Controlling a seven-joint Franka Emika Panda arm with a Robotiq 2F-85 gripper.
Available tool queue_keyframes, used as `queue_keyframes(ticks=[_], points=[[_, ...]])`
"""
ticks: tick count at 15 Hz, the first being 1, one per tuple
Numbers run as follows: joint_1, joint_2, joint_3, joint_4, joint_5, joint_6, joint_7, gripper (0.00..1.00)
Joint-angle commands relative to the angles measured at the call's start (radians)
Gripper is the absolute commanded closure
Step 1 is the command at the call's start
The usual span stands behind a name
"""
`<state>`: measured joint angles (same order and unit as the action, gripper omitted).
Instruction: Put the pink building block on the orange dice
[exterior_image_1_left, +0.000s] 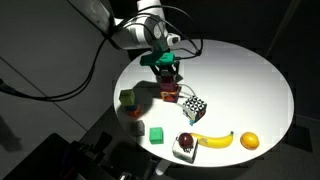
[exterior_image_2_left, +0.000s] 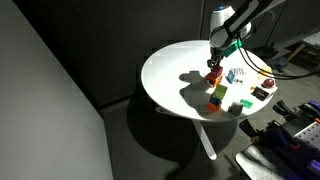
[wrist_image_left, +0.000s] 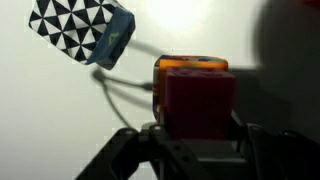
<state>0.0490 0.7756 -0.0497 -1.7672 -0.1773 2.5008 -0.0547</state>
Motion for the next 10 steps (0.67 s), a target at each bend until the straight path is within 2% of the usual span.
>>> queue_keyframes(ticks=[1,2,3,5,6,10], points=[[-0.023,0.021,0.017,0.039,0.01,-0.026,-0.031,0.68],[-0.023,0.023,0.017,0.038,0.01,-0.026,-0.032,0.28],[-0.025,0.022,0.018,0.036,0.011,-0.026,-0.033,0.17],[-0.028,0.017,0.021,0.028,0.013,-0.022,-0.036,0.04],[-0.029,0.012,0.022,0.023,0.013,-0.02,-0.037,0.0],[-0.045,-0.016,0.043,-0.011,0.029,-0.001,-0.048,0.0]])
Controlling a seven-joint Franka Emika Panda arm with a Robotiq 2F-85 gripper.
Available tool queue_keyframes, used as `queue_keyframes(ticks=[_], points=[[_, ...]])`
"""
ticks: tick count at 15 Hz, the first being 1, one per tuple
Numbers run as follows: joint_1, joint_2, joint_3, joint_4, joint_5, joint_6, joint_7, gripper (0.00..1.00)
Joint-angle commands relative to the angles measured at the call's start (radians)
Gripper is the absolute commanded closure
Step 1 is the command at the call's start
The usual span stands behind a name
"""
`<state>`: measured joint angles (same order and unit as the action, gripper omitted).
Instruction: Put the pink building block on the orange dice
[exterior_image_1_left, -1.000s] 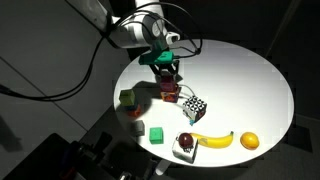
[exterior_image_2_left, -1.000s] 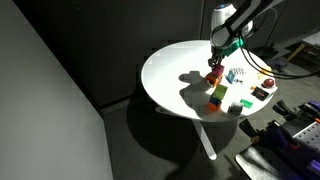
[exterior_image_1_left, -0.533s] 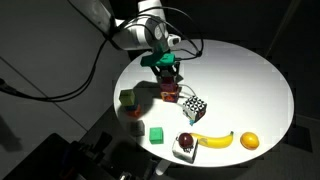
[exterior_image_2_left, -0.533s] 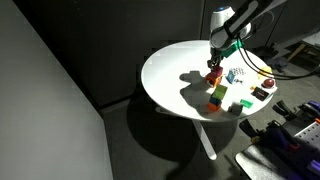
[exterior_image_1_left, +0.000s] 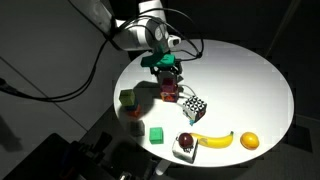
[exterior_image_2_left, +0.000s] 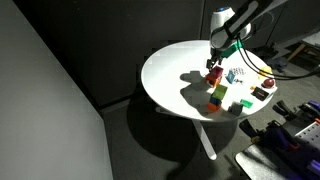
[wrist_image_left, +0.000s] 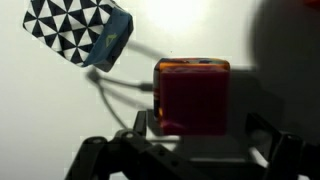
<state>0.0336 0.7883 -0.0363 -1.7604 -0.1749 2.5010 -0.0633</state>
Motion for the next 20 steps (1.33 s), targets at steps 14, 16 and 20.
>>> queue_keyframes(ticks=[14,16,20], points=[[-0.036,-0.211,0.055,-0.173,0.115,-0.022,-0.003,0.0],[-0.028,-0.248,0.054,-0.206,0.112,-0.036,0.003,0.0],[-0.015,-0.315,0.05,-0.265,0.104,-0.069,0.014,0.0]])
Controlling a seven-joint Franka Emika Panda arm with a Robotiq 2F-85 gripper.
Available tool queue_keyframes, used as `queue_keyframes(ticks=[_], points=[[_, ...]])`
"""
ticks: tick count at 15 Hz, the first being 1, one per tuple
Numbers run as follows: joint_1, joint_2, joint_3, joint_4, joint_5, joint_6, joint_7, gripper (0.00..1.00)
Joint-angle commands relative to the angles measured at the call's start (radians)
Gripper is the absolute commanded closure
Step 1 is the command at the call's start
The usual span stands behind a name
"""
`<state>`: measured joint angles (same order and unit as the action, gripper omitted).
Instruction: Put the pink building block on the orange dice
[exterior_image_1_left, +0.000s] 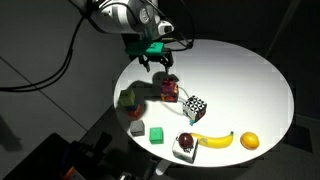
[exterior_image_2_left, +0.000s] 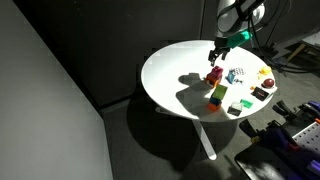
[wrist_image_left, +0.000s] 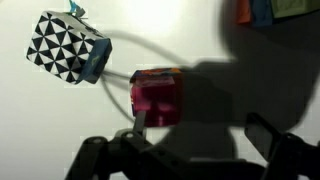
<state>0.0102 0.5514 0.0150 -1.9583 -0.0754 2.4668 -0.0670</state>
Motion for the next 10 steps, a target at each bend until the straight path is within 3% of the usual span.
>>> queue_keyframes(ticks=[1,10], points=[[0.013,-0.097,-0.002,-0.083,0.001,-0.044,0.02,0.0],[0.041,-0.251,-0.006,-0.207,-0.027,-0.159,0.043,0.0]])
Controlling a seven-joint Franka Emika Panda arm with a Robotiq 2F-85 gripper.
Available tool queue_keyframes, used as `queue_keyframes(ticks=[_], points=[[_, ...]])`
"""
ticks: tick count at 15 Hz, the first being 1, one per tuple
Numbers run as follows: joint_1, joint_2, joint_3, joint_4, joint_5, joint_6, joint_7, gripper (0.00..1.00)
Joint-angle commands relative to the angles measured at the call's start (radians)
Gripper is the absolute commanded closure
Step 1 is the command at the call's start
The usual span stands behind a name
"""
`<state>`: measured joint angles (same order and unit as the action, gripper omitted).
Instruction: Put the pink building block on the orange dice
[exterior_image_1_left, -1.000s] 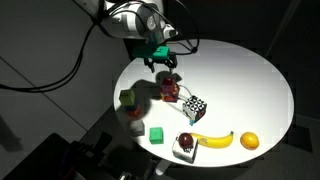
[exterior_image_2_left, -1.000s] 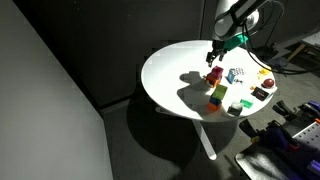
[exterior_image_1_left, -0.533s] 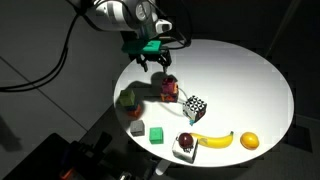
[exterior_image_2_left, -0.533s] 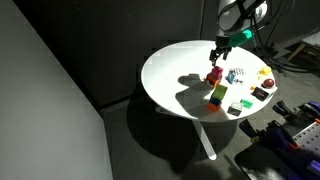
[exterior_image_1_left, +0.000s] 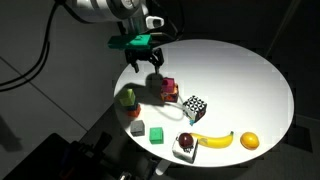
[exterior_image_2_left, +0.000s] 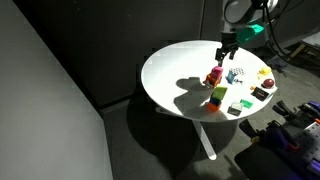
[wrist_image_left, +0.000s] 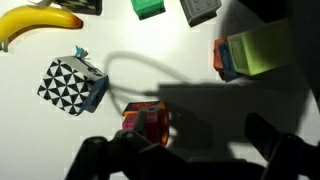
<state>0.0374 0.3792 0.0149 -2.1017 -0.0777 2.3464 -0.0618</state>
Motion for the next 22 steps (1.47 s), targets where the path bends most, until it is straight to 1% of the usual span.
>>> queue_keyframes(ticks=[1,4,8,14,15,22], points=[[0.015,-0.1,-0.004,-0.081,-0.024,-0.054,0.039,0.0],[0.017,-0.152,0.0,-0.127,-0.02,-0.068,0.044,0.0],[0.025,-0.233,0.001,-0.21,-0.028,-0.021,0.084,0.0],[0.027,-0.306,0.009,-0.276,-0.042,-0.007,0.119,0.0],[0.019,-0.261,0.011,-0.235,-0.015,-0.024,0.081,0.0],[0.019,-0.257,0.012,-0.239,-0.015,-0.023,0.081,0.0]])
